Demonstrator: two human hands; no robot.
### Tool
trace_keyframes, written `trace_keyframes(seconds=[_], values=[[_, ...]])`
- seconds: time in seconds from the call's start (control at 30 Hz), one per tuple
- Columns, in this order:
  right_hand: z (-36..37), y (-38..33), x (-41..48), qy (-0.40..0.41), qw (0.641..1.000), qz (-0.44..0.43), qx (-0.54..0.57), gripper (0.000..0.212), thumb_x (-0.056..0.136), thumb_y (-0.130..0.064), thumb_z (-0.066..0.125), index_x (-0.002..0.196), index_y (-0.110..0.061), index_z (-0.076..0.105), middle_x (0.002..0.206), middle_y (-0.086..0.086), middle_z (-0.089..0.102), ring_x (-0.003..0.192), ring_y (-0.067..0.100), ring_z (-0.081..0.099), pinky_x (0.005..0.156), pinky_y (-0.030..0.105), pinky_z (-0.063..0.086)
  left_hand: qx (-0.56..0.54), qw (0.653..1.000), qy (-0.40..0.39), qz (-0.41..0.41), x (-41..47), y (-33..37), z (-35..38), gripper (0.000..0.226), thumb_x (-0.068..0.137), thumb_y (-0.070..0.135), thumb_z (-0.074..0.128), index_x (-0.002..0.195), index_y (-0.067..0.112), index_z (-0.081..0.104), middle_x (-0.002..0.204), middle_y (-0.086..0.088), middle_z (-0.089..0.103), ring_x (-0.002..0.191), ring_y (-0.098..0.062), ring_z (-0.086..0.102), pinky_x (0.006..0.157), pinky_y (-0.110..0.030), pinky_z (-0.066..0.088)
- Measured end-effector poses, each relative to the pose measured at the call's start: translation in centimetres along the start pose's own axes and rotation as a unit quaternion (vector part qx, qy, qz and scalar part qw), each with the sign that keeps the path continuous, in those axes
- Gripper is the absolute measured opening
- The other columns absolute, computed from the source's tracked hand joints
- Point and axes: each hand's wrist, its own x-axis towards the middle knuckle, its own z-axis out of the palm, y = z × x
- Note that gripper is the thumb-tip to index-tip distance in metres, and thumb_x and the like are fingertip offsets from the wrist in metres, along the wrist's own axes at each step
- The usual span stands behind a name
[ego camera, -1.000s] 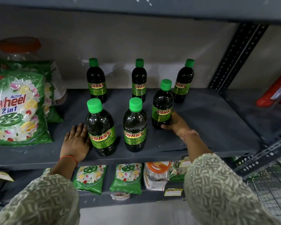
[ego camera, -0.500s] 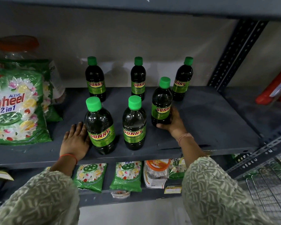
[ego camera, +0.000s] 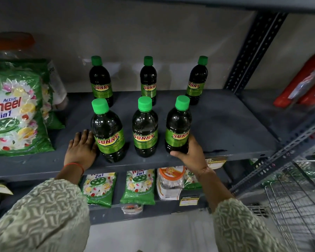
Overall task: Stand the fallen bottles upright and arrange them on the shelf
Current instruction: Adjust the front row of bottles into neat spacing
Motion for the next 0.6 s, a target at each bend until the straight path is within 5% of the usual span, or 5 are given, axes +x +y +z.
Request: trace_keyframes(seconds=[0.6], values=[[0.4,0.2,-0.7,-0.017,1.0,0.022,0.014,0.068,0.068,-0.012,0.077,0.126,-0.014,0.041,0.123,0.014,0.058,0.117,0.028,0.051,0.101,0.044,0.043,-0.066,0.998,0.003,-0.022,-1.2,-0.2,0.2,0.053,0.096,0.029,0.027,0.145,0.013,0.014,0.157,-0.009,0.01,0.145,-0.028,0.006,0.119,-0.043,0.01]])
